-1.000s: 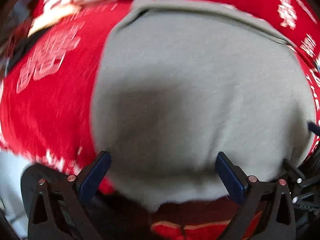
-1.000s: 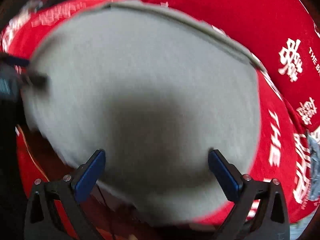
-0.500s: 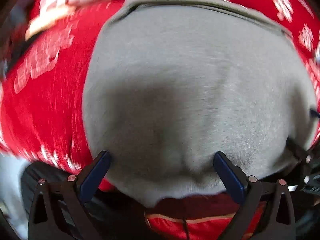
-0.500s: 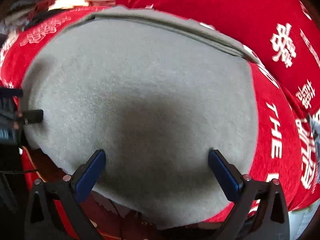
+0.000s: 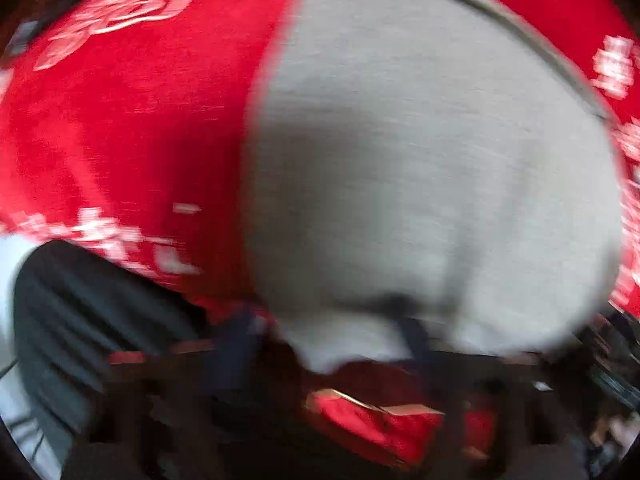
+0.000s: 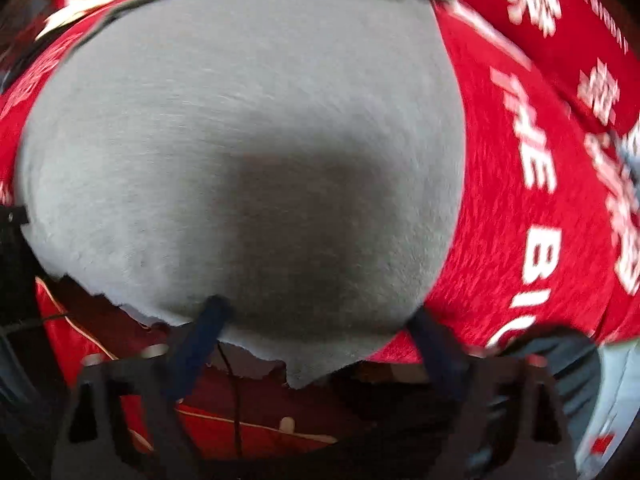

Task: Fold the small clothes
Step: 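Close both tools on the grey hem and lift it toward the collar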

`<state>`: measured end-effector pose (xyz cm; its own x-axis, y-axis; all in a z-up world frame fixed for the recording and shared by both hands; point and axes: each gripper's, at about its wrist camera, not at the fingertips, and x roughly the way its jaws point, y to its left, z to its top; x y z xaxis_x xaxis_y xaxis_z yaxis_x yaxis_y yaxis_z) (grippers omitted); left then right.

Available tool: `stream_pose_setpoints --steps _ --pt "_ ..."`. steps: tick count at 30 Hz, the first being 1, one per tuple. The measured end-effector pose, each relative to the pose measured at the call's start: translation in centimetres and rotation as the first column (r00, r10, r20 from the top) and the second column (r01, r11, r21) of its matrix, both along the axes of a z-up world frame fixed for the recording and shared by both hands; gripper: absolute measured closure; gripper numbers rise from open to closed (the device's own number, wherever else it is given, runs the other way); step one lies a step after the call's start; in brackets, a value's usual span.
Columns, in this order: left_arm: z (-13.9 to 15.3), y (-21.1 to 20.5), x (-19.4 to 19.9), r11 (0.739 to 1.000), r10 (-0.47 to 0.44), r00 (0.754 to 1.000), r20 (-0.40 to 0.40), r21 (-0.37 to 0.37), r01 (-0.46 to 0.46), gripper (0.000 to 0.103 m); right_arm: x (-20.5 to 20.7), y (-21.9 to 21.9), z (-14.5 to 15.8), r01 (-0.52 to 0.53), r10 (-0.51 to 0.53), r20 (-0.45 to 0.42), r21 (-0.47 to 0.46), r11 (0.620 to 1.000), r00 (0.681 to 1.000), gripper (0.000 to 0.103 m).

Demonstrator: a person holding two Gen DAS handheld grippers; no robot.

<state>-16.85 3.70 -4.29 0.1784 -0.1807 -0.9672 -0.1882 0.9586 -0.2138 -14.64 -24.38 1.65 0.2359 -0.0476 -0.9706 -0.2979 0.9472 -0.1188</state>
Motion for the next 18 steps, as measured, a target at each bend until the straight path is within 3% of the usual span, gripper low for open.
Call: stream_pose_setpoints --steps 2,3,7,10,12,14,16,18 --pt "0.4 -1.3 -0.1 0.998 -0.056 0.998 0.01 0.042 0.055 0.082 -0.9 0.7 1.1 -0.045 0.044 0.031 0.021 0.999 0.999 0.08" --pt "0.7 -1.6 -0.2 0.997 -0.07 0.997 0.025 0.042 0.069 0.085 -1.1 0.5 1.7 -0.044 0.042 0.033 0.054 0.998 0.999 0.085" --pt "4.4 0.7 0.5 0.992 0.001 0.988 0.152 -0.121 0.018 0.099 -1.3 -0.8 4.8 -0.032 0.008 0.071 0.334 0.942 0.997 0.086" --pt "7.9 3.3 2.9 0.982 0.038 0.971 0.236 -0.187 0.007 0.099 0.7 -2.2 8.2 -0.049 -0.025 0.158 0.446 0.894 0.987 0.087" --pt "9.8 4.6 4.8 0.983 0.054 0.954 0.296 -0.182 0.001 0.099 3.0 -3.3 10.6 -0.051 -0.082 0.223 0.533 0.845 0.971 0.088" --pt "11.7 4.6 6.0 0.985 0.073 0.939 0.337 -0.174 -0.015 0.099 5.5 -3.9 11.8 -0.036 -0.131 0.249 0.568 0.822 0.96 0.088" --pt "11.7 4.5 7.8 0.986 0.092 0.935 0.341 -0.16 -0.039 0.099 8.0 -3.4 10.9 -0.011 -0.157 0.248 0.563 0.826 0.956 0.088" --pt "11.0 4.9 8.0 0.989 0.113 0.948 0.298 -0.129 -0.078 0.099 9.8 -3.5 8.3 0.045 -0.172 0.183 0.547 0.836 0.968 0.087"
